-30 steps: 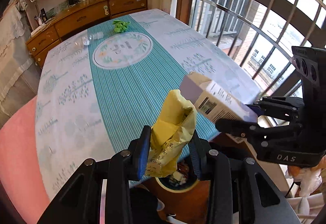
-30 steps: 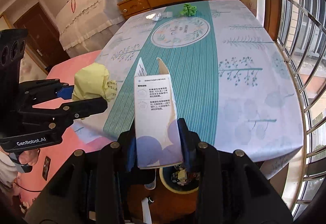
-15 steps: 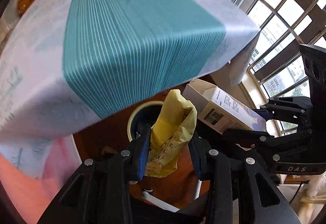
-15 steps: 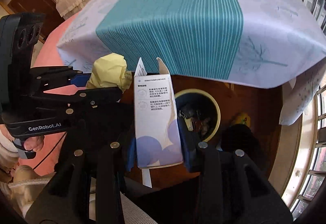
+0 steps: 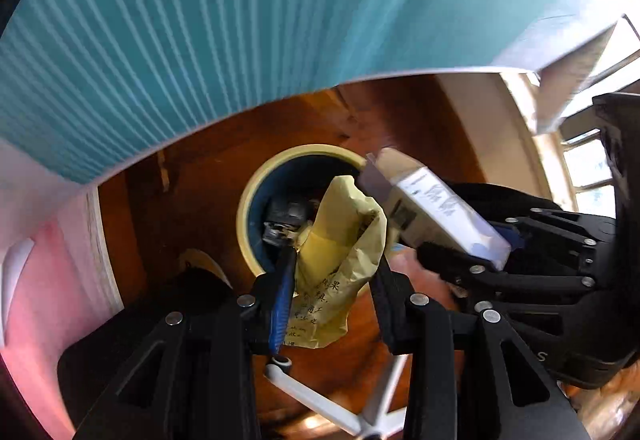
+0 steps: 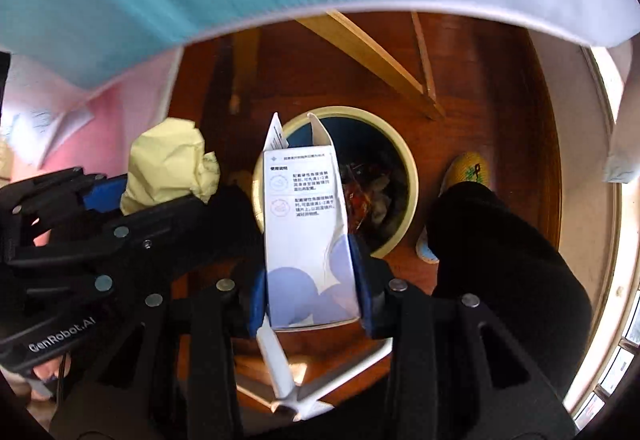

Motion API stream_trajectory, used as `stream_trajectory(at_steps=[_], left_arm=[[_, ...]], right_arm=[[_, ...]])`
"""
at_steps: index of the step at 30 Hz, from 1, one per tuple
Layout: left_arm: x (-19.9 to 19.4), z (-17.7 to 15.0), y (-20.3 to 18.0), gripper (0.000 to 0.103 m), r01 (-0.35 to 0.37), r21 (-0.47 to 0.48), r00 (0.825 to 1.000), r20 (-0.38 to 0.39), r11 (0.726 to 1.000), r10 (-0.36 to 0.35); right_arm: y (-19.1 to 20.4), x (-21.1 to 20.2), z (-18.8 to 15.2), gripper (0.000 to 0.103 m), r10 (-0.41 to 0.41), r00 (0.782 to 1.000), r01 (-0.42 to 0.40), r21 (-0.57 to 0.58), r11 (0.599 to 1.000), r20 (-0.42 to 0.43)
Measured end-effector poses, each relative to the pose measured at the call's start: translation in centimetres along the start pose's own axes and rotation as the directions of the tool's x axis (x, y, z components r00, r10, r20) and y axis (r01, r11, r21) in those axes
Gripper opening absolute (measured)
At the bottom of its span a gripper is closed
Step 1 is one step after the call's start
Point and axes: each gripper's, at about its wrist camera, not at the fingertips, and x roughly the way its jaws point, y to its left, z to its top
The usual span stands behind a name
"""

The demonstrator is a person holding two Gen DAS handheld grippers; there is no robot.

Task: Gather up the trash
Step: 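Carry the yellow paper and white carton in both grippers down over the bin, then open both grippers to drop the paper and carton into the bin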

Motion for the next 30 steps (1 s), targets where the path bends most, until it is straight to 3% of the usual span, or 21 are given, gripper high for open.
stream_trajectory(at_steps=[3,12,20,21,23,25,28,30], left_arm=[[2.8,0.0,0.8,0.035,-0.029,-0.03,1.0,-0.01,0.999,0.029],[8.4,-1.8,0.7,0.036,-0.014,-0.07,0.999,-0.031,0.997,0.012],[8.3,2.1,2.8,0.043,0.002,-0.097,0.999,-0.047,0.995,-0.007],[8.4,2.2,2.8,0.047,-0.002,-0.102,0.999,-0.054,0.995,-0.003],[8.8,2.5,3.4,0.05,-0.017,-0.122,0.998,-0.067,0.992,0.008],[8.9,2.6,4.0,0.062,-0.021,-0.145,0.997,-0.075,0.989,0.01],[9.0,2.7,4.9,0.083,-0.025,-0.179,0.997,-0.072,0.984,0.013],[8.9,2.7,5.1,0.087,-0.026,-0.188,0.998,-0.068,0.982,0.014]], right_arm=[[-1.3,2.4,0.6,0.033,-0.014,1.0,0.014,0.048,0.999,-0.002],[-3.5,7.7,2.2,0.033,0.017,1.0,-0.015,0.159,0.987,-0.011],[-3.7,9.6,2.9,0.034,0.016,1.0,-0.014,0.182,0.983,-0.011],[-3.9,9.7,2.9,0.035,0.015,1.0,-0.013,0.186,0.982,-0.012],[-4.0,9.8,3.0,0.049,-0.001,1.0,0.004,0.197,0.98,-0.015],[-4.6,10.1,3.0,0.055,-0.011,1.0,0.015,0.213,0.977,-0.019],[-5.4,10.1,3.1,0.057,-0.005,1.0,0.008,0.242,0.97,-0.012],[-5.6,10.2,3.1,0.059,-0.008,1.0,0.01,0.249,0.968,-0.008]])
